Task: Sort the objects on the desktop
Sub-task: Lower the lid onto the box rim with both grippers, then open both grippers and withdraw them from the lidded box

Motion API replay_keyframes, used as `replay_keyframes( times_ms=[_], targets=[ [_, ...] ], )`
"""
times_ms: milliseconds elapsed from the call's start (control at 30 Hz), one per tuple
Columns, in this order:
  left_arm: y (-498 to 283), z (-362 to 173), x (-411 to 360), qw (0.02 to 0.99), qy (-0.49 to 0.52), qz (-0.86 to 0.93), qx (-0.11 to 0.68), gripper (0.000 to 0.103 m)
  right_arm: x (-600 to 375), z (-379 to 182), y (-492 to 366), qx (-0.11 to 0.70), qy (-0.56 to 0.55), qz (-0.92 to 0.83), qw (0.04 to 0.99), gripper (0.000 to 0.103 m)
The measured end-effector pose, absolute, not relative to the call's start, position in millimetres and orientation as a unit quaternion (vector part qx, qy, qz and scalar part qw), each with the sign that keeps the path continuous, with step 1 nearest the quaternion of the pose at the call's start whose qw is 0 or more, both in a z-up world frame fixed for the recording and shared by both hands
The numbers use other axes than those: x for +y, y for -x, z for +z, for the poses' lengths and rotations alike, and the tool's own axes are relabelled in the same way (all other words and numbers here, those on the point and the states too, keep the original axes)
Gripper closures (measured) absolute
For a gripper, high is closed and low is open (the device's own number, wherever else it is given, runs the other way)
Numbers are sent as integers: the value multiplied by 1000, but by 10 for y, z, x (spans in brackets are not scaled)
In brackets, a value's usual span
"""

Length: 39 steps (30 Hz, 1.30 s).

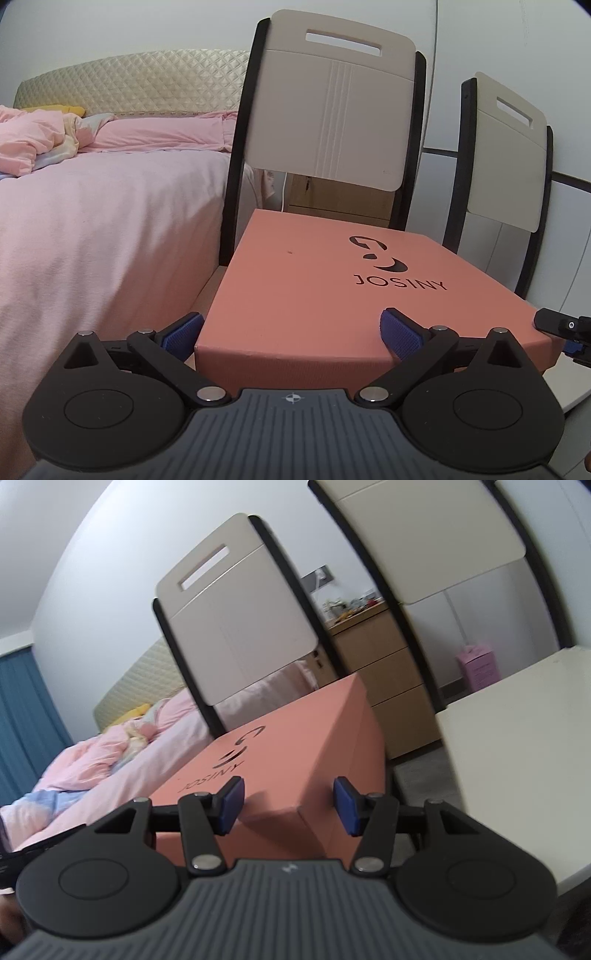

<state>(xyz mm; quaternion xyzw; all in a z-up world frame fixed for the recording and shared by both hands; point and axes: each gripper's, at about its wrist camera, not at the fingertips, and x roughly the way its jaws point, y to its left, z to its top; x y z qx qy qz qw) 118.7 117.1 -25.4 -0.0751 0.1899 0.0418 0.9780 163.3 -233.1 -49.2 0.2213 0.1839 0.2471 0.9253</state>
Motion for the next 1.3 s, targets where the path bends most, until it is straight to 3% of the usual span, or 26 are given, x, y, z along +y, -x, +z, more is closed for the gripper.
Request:
replay_keyframes(
  times_ms=[667, 1300],
  targets=[
    [-1274, -242, 1107, 984, 57, 18, 169, 0, -2297, -450, -1715, 151, -173, 209, 951, 50],
    [-289, -110, 991, 995, 36, 23, 87, 0, -2200, -385, -878, 103, -113, 214, 965, 47]
  ],
)
